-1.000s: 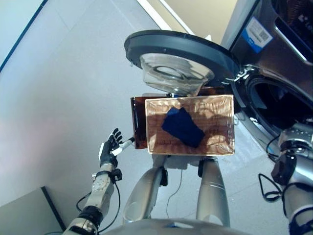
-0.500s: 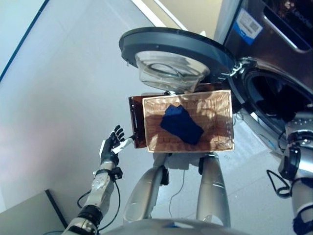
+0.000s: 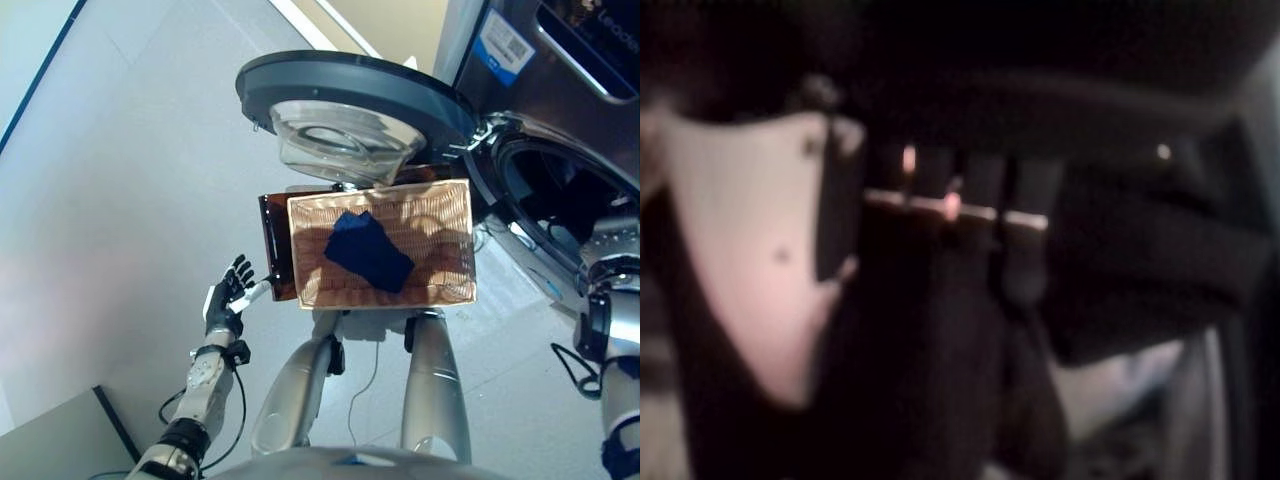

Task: Pick up the clothes and place them into the washing machine

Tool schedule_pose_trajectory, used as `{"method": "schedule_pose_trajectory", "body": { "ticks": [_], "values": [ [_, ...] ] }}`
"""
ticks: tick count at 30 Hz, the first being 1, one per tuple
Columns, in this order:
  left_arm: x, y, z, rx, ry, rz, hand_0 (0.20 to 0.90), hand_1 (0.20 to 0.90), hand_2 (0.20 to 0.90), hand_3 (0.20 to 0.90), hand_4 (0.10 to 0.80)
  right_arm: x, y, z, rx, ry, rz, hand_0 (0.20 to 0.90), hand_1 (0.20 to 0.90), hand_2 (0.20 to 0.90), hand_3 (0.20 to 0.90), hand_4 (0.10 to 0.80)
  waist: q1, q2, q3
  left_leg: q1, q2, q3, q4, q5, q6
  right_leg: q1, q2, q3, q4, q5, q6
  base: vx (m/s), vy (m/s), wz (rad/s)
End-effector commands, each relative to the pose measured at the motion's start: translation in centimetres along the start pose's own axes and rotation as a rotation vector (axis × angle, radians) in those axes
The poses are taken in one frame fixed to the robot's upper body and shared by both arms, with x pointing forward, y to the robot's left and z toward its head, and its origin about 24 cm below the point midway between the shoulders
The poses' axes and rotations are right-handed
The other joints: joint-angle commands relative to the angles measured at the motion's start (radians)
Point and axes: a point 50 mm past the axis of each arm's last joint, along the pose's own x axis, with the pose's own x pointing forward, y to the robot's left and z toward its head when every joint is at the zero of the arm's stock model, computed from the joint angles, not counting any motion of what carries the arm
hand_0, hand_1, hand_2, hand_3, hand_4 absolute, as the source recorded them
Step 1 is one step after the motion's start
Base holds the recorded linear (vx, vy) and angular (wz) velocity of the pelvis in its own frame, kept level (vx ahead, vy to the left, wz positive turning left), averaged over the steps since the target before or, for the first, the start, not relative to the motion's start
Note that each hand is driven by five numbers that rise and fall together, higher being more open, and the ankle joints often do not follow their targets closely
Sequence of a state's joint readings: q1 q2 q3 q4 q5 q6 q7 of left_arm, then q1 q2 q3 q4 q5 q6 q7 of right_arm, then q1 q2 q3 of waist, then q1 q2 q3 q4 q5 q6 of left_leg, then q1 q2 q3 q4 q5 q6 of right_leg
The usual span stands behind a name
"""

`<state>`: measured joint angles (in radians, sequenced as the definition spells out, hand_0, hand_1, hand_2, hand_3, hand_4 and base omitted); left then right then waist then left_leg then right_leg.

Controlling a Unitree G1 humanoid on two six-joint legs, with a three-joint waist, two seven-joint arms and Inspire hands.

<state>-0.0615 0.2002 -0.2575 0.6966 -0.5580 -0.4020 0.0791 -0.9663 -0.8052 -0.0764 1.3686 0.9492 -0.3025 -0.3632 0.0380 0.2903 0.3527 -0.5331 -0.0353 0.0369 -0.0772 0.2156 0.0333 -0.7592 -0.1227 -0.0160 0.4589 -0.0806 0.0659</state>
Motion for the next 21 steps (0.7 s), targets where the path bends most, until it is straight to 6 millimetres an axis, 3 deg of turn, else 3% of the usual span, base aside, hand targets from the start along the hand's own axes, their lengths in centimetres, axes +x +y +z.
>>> {"method": "schedule_pose_trajectory", "body": {
  "ticks": [1, 9, 18, 19, 20, 21],
  "values": [
    [-0.9, 2.6, 0.5, 0.032, -0.053, 0.055, 0.9, 0.9, 0.9, 0.9, 0.8, -0.6, 5.3, 7.4, -0.009, -0.266, 0.164, 0.2, 0.2, 0.2, 0.2, 0.3, 0.035, -0.048, -0.066, 0.038, -0.061, -0.001, -0.01, -0.093, -0.05, 0.078, 0.054, -0.068, -0.192, 0.081, -0.051, 0.0, 0.0, 0.0],
    [-0.7, 2.4, 0.8, 0.032, -0.064, 0.052, 0.9, 0.9, 0.9, 0.9, 0.8, -1.9, 7.7, 5.1, -0.048, -0.218, 0.216, 0.2, 0.2, 0.2, 0.2, 0.3, 0.037, -0.051, -0.063, 0.033, -0.063, -0.008, -0.01, -0.09, -0.053, 0.078, 0.05, -0.072, -0.194, 0.084, -0.051, -0.001, 0.006, 0.02],
    [-0.6, 2.7, 1.7, 0.046, -0.097, 0.055, 0.9, 0.9, 0.9, 0.9, 0.8, -2.2, 8.8, 6.1, -0.003, -0.229, 0.224, 0.2, 0.2, 0.2, 0.2, 0.3, 0.045, -0.054, -0.074, 0.038, -0.069, -0.024, -0.01, -0.091, -0.056, 0.091, 0.043, -0.081, -0.196, 0.084, -0.049, 0.017, 0.013, 0.05],
    [-0.6, 2.8, 1.6, 0.046, -0.095, 0.058, 0.9, 0.9, 0.9, 0.9, 0.8, -2.4, 9.0, 6.4, 0.039, -0.232, 0.228, 0.37, 0.37, 0.37, 0.37, 0.422, 0.045, -0.056, -0.076, 0.039, -0.069, -0.024, -0.01, -0.092, -0.056, 0.093, 0.043, -0.082, -0.197, 0.083, -0.049, 0.037, 0.021, 0.02],
    [-0.6, 2.9, 1.5, 0.043, -0.09, 0.066, 0.9, 0.9, 0.9, 0.9, 0.8, -2.4, 9.1, 6.7, 0.068, -0.239, 0.233, 0.9, 0.9, 0.9, 0.9, 0.8, 0.045, -0.061, -0.079, 0.041, -0.07, -0.027, -0.01, -0.093, -0.057, 0.096, 0.043, -0.083, -0.199, 0.083, -0.048, 0.034, 0.02, 0.02],
    [-0.6, 2.9, 1.5, 0.043, -0.088, 0.071, 0.9, 0.9, 0.9, 0.9, 0.8, -2.5, 9.1, 6.7, 0.079, -0.243, 0.232, 0.9, 0.9, 0.9, 0.9, 0.8, 0.043, -0.063, -0.08, 0.041, -0.07, -0.026, -0.01, -0.095, -0.057, 0.097, 0.043, -0.083, -0.201, 0.083, -0.048, 0.0, 0.0, 0.0]
  ]
}}
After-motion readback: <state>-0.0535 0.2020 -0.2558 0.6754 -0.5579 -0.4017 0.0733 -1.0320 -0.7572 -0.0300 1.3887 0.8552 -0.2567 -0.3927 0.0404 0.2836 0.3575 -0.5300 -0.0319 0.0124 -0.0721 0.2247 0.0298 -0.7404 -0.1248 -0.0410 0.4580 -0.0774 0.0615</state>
